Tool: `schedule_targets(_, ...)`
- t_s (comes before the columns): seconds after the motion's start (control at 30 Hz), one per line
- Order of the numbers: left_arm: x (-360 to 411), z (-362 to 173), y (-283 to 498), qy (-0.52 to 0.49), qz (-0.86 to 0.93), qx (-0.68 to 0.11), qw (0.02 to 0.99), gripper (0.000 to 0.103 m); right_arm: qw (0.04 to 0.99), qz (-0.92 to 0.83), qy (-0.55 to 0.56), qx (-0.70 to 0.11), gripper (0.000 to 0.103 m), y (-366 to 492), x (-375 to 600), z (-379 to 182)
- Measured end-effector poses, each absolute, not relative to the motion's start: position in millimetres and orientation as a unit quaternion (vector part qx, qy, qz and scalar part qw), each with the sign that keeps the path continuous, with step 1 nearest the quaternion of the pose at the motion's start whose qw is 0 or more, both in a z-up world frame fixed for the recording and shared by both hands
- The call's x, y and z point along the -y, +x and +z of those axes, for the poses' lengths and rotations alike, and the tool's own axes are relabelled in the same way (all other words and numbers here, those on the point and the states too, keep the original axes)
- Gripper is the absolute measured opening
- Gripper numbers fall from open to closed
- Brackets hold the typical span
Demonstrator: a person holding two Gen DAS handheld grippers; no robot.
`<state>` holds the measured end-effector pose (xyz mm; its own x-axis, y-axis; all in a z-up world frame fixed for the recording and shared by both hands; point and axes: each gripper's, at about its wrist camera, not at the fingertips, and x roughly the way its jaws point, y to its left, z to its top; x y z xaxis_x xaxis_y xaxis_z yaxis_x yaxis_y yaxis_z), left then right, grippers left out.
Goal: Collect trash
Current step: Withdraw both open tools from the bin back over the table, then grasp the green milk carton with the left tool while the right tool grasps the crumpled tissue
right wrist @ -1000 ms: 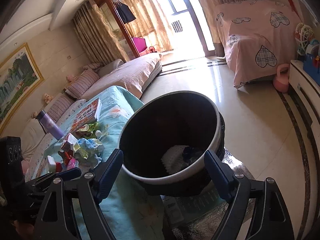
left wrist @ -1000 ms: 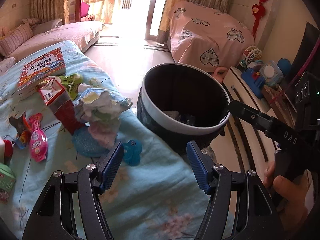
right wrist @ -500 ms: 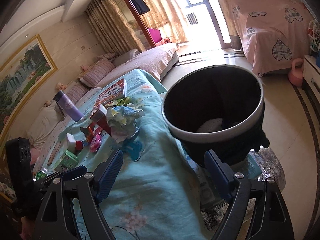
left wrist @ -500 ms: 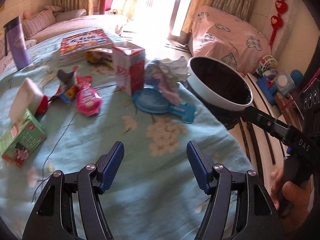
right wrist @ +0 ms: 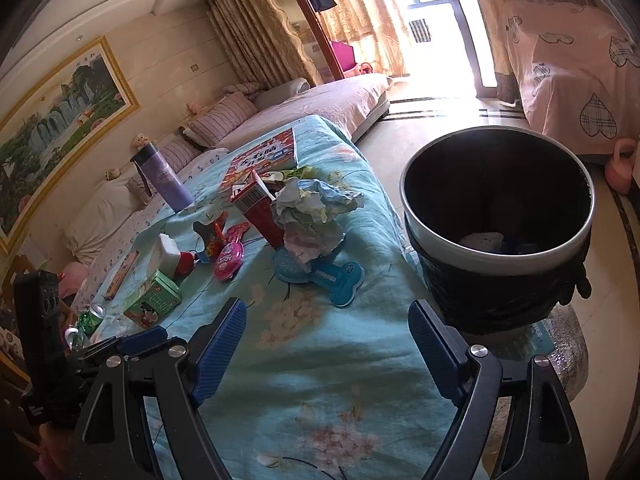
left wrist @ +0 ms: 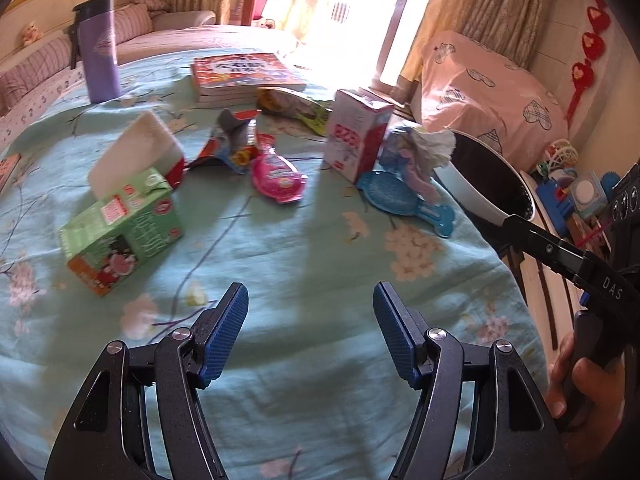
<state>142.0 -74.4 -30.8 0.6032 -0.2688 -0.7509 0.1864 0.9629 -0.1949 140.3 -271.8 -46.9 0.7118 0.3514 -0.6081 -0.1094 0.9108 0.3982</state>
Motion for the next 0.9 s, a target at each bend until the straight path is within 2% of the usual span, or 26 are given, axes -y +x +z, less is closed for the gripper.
schedule_targets(0.4, -1, -23, 136, -0.049, -0.048, -0.407, 0.911, 0.067, 0.908, 0.149, 0.153, -0.361, 0.085, 157, 245, -46)
schedule_targets(0.57, -23, -15, 139, -0.039, -0.049, -0.379, 0.923, 0.086, 0.909, 0.155, 0.144, -0.36, 0.085, 167, 240, -43)
schedule_targets(0.9, -27, -26, 177, 0.02, -0.071, -0.369, 0.926, 0.088, 0.909, 0.158, 0.126, -0.364, 0.085, 201, 246, -41)
